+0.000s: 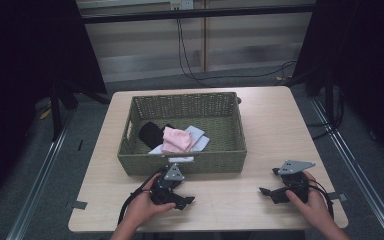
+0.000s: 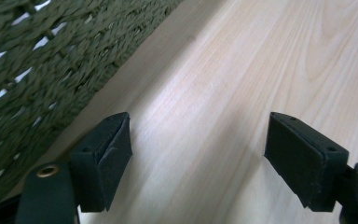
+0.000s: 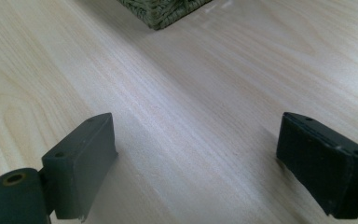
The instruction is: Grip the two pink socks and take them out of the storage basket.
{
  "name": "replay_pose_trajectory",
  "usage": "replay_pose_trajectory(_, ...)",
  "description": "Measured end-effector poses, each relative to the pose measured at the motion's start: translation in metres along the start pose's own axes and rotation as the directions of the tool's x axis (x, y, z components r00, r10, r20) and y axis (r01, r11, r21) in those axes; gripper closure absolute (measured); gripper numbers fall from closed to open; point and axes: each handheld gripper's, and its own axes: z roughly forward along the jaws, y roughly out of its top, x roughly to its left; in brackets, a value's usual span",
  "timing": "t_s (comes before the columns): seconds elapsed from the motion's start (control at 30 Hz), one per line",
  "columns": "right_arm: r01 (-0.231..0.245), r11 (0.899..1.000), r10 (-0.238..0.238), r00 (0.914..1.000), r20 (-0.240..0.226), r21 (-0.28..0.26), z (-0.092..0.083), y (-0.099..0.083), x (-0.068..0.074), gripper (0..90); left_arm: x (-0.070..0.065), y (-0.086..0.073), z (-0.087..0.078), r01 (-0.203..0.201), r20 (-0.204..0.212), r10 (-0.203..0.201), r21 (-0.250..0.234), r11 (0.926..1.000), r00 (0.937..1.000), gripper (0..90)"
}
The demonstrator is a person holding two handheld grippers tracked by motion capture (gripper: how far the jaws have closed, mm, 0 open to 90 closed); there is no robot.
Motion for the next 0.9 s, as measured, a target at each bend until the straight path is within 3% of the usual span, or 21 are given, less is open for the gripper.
replay_pose_trajectory(0.1, 0.000, 1.000, 0.000, 1.0000, 0.000, 0.000, 0.000, 0.000, 0.000, 11.0, 0.000, 0.006, -0.009, 0.015, 0.025, -0.015, 0.023, 0.9996, 0.9996, 22.4)
replay_pose_trajectory(0.33, -0.002, 1.000, 0.002, 1.0000, 0.000, 0.001, 0.000, 0.000, 0.000, 11.0, 0.004, 0.017, -0.021, 0.032, 0.039, -0.034, 0.057, 0.9979, 0.9986, 22.4)
replay_pose_trajectory(0.6, -0.002, 1.000, 0.002, 1.0000, 0.000, 0.000, 0.000, 0.000, 0.000, 11.0, 0.009, 0.027, -0.032, 0.039, 0.056, -0.042, 0.062, 0.9973, 0.9975, 22.4)
replay_pose_trajectory(0.9, -0.002, 1.000, 0.002, 1.0000, 0.000, 0.000, 0.000, 0.000, 0.000, 11.0, 0.012, 0.050, -0.057, 0.040, 0.080, -0.044, 0.053, 0.9978, 0.9958, 22.4)
